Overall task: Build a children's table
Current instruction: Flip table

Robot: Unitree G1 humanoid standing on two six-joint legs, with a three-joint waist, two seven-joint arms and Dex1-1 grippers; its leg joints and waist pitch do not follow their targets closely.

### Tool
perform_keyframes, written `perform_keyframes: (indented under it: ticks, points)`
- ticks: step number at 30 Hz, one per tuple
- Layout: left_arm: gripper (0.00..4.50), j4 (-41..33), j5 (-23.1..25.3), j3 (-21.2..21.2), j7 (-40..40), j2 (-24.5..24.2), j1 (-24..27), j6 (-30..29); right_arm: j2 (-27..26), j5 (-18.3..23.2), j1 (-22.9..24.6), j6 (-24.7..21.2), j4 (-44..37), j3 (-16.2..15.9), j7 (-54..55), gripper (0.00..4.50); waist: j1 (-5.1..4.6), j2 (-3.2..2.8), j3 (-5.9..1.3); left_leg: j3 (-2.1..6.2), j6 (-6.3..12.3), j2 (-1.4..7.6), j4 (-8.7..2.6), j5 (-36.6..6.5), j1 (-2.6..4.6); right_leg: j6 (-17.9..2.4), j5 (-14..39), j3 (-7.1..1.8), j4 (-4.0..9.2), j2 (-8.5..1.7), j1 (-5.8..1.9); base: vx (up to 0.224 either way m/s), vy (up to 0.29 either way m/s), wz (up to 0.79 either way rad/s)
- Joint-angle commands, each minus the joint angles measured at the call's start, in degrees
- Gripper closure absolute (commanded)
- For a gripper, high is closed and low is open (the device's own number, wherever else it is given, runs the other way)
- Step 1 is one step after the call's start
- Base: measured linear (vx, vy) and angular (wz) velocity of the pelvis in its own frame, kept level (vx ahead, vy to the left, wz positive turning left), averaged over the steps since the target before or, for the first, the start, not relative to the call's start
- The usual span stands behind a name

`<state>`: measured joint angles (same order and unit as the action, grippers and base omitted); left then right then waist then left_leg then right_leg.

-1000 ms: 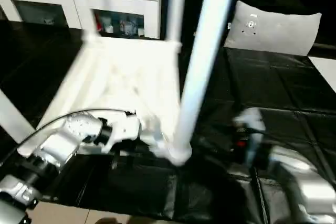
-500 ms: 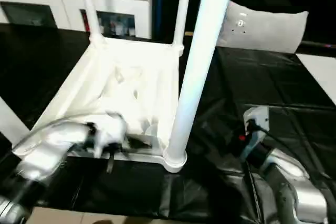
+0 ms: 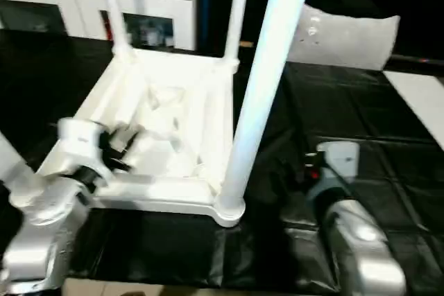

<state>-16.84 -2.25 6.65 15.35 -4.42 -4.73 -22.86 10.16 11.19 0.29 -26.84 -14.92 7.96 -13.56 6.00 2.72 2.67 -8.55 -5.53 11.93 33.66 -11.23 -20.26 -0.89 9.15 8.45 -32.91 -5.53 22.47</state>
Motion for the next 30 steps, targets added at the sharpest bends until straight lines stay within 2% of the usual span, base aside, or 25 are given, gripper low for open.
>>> perform_keyframes:
  ticks: [1,2,3,4,5,6,7,8,9,10,11,12,13,14,15,16,17,18,19,20,21,23,26,27,30]
  points:
    - [2.08,-0.8,2.4,-0.7,-1.6,0.8,0.2,-1.9,0.0,-2.3,-0.7,-0.2,0.5,-1.6,1.4,0.00,-0.11,-0.19,-3.22,-0.09,3.03,0.90,-3.61,-2.9,-1.94,-1.4,13.1,-2.98,5.13,-2.39,-1.63,0.000,0.000,0.00]
    - [2.08,-0.9,2.9,-0.8,-1.8,0.8,0.3,-2.0,0.0,-2.7,-0.7,-0.3,0.4,-1.8,1.5,0.00,0.03,-0.37,-4.68,-0.36,6.88,0.03,-1.44,14.9,-2.68,-5.6,-6.2,-2.72,2.82,-1.26,-0.41,0.000,0.000,0.00]
    - [1.86,-0.9,3.2,-1.0,-2.0,0.7,0.4,-2.4,-0.4,-3.2,-0.7,1.0,1.9,-2.0,1.7,0.00,-0.05,-0.12,-5.64,-0.84,13.07,-1.71,0.22,30.7,-4.21,-8.5,-24.4,-1.66,1.64,0.07,1.19,0.000,0.000,0.00]
    - [1.84,-1.0,3.4,-0.9,-2.4,0.7,0.5,-2.9,-0.7,-3.5,-0.7,2.2,3.3,-2.1,1.7,0.00,0.14,-0.50,-7.09,-0.45,15.33,-2.21,1.28,35.7,-4.21,-10.2,-30.4,-1.31,0.32,0.51,1.39,0.000,0.000,0.00]
    - [1.76,-1.1,3.2,-0.9,-2.3,0.6,0.8,-2.5,-0.8,-4.2,-0.6,5.8,6.8,-2.3,1.1,0.00,0.19,0.06,-7.59,-0.59,19.85,-2.88,2.06,35.7,-5.71,-11.4,-33.2,-0.81,0.97,0.73,2.35,-0.095,0.002,-0.01]
    - [1.76,-1.2,3.1,-0.9,-2.5,0.5,0.9,-2.3,-0.8,-4.4,-0.5,7.1,8.0,-2.4,0.9,0.00,0.72,-0.03,-7.12,-0.94,20.61,-2.29,2.17,22.2,-6.61,-11.8,-20.3,-0.58,3.27,-0.66,3.16,-0.155,0.014,-0.03]
    - [1.59,-1.6,2.6,-1.0,-3.0,0.1,1.4,-1.6,-0.6,-5.0,-0.1,12.0,11.8,-2.7,0.0,0.00,0.87,-0.40,-6.71,-1.08,19.60,-1.71,2.30,12.6,-6.74,-10.5,-8.3,-0.46,4.37,-1.47,3.10,-0.155,0.014,-0.03]
    - [1.46,-2.2,2.5,-1.1,-3.4,-0.4,1.7,-0.9,-0.4,-5.7,0.6,15.4,14.6,-2.7,0.2,0.00,0.63,-0.89,-5.27,-1.04,14.08,0.37,1.38,-11.3,-4.17,-5.3,22.5,0.73,6.81,-2.02,3.75,-0.179,0.030,-0.03]
    - [1.36,-2.8,3.4,-1.4,-3.6,-1.4,1.8,0.0,-0.7,-5.2,1.3,17.1,16.9,-2.1,-0.1,0.00,-1.23,-2.30,-2.83,0.44,7.99,3.68,-2.32,-35.5,-2.65,3.2,38.5,3.31,5.62,0.68,3.80,-0.164,0.021,-0.09]
    - [1.36,-3.3,4.7,-2.0,-3.3,-2.7,1.8,0.6,-0.5,-5.8,1.9,19.7,19.3,-2.0,0.2,0.00,-0.07,-3.49,-1.80,1.54,4.80,8.08,-9.56,-47.3,-6.59,3.3,33.3,2.11,-6.47,1.89,-0.78,-0.164,0.021,-0.09]
    - [1.21,-3.7,5.7,-2.3,-2.7,-4.0,1.7,0.7,-0.5,-6.1,2.4,21.2,20.8,-1.8,0.7,0.00,6.48,-3.82,-0.55,-6.59,-3.94,4.05,-12.23,-58.1,-12.37,-2.3,23.8,3.24,-15.69,3.81,-3.45,-0.167,0.014,0.09]
    - [1.09,-4.1,6.4,-2.4,-1.9,-5.0,1.4,0.3,-0.9,-5.9,2.5,22.5,22.0,-1.4,0.9,0.00,9.96,-2.48,-1.65,-8.05,-1.36,4.74,-9.11,-49.6,-11.52,-0.7,31.4,-3.34,-18.02,2.38,-5.61,-0.142,-0.107,0.25]
    - [1.09,-4.4,4.8,-1.9,-0.9,-4.7,1.4,0.3,-1.5,-5.3,2.5,22.5,22.3,-0.9,1.0,0.00,9.74,-0.76,-2.27,-8.60,-2.74,5.60,-4.78,-36.7,-9.66,1.9,43.8,-8.11,-18.29,1.32,-3.94,-0.142,-0.107,0.25]
    - [1.09,-4.8,2.8,-1.2,0.2,-4.2,1.8,0.4,-1.6,-3.7,2.1,21.8,21.2,0.4,0.0,0.00,4.46,1.61,1.15,-0.94,-0.80,0.79,16.29,-12.2,0.75,3.9,84.7,-11.66,6.10,-8.96,11.38,-0.068,-0.193,0.14]
    - [0.87,-5.3,1.4,-1.0,1.2,-3.9,2.6,0.3,-1.3,-2.9,1.9,20.9,19.8,1.5,-0.2,0.00,6.39,1.91,0.38,0.92,3.97,-2.97,15.97,-7.9,-6.71,2.9,80.4,-15.69,3.43,-4.01,3.09,-0.068,-0.048,0.05]
    - [0.79,-5.6,0.7,-0.9,1.7,-3.8,3.5,0.4,-1.1,-2.1,1.6,20.1,18.4,2.5,-0.4,0.00,7.29,1.84,1.71,2.22,3.17,-2.86,15.11,-7.9,-6.82,1.3,75.8,-15.55,2.85,-4.71,2.20,-0.068,-0.048,0.05]
    - [0.69,-5.8,0.3,-1.0,1.7,-3.7,4.4,0.1,-0.9,-1.4,1.3,20.8,18.4,3.1,-0.5,0.00,8.44,0.93,-0.05,2.74,1.63,-2.13,10.33,-11.9,-3.32,0.0,60.1,-16.08,-0.37,-3.22,0.68,-0.068,0.019,0.18]
    - [0.59,-5.8,0.0,-1.2,1.2,-3.7,5.5,0.0,-0.8,-0.9,1.1,22.9,19.7,3.3,-0.5,0.00,8.01,-0.85,-0.71,2.71,0.52,-0.12,5.01,-15.5,1.43,-4.1,40.0,-13.11,-1.85,-1.48,1.42,-0.134,-0.005,0.38]
    - [0.50,-5.8,-0.1,-1.3,0.8,-3.7,5.9,0.2,-0.7,-0.9,1.0,23.7,20.3,3.1,-0.6,0.00,7.39,-0.31,-0.36,2.36,0.93,0.79,3.04,-17.9,2.29,-5.4,31.6,-11.68,-2.49,0.49,2.02,-0.134,-0.005,0.38]
    - [0.42,-5.9,-0.4,-1.5,0.4,-3.8,6.6,0.5,-0.4,-1.0,0.8,25.3,21.0,2.8,-0.8,0.00,6.10,-1.36,-1.07,3.31,2.05,2.91,-0.68,-21.4,2.38,-6.9,20.6,-10.65,-3.37,0.47,0.68,-0.147,0.034,0.22]
    - [0.36,-5.9,-0.1,-1.7,0.1,-3.9,7.2,0.9,-0.3,-0.8,0.7,26.1,21.0,2.5,-1.2,0.00,5.13,-1.79,-0.79,2.92,2.02,2.87,-2.33,-25.2,1.92,-7.6,19.6,-10.09,-1.80,-0.66,-0.52,-0.051,0.078,0.01]
    - [0.19,-6.0,0.3,-1.5,-0.5,-3.4,8.2,1.7,-0.6,0.3,0.4,26.9,19.6,2.7,-1.9,0.00,4.17,-1.02,-0.96,2.45,1.43,2.12,-3.26,-23.6,1.34,-7.3,21.0,-10.30,0.13,-2.12,-2.13,-0.039,0.082,-0.01]
    - [0.08,-6.5,0.9,-0.8,-1.3,-2.7,9.9,2.8,-0.5,4.3,-1.7,27.0,14.2,4.6,-4.3,0.00,2.90,-0.86,-2.00,1.78,2.37,2.04,-3.68,-12.2,0.72,-6.8,10.0,-9.98,0.44,-2.47,-3.35,0.008,0.072,-0.03]
    - [0.08,-6.9,0.7,-0.7,-1.4,-2.8,9.9,2.7,0.0,4.5,-2.9,26.9,13.2,5.8,-3.3,0.00,2.22,-0.46,-1.92,1.65,2.54,1.77,-3.91,-12.4,0.35,-6.4,8.2,-9.95,0.44,-2.33,-3.35,-0.005,0.058,-0.01]
    - [0.08,-7.8,-0.6,-0.7,-0.7,-3.6,9.3,2.1,3.4,4.3,-7.8,23.5,11.0,8.6,0.1,0.00,0.93,-0.70,-2.07,1.51,2.05,1.71,-4.00,-11.8,0.58,-6.0,6.8,-9.75,0.63,-2.12,-3.26,-0.002,0.019,0.00]
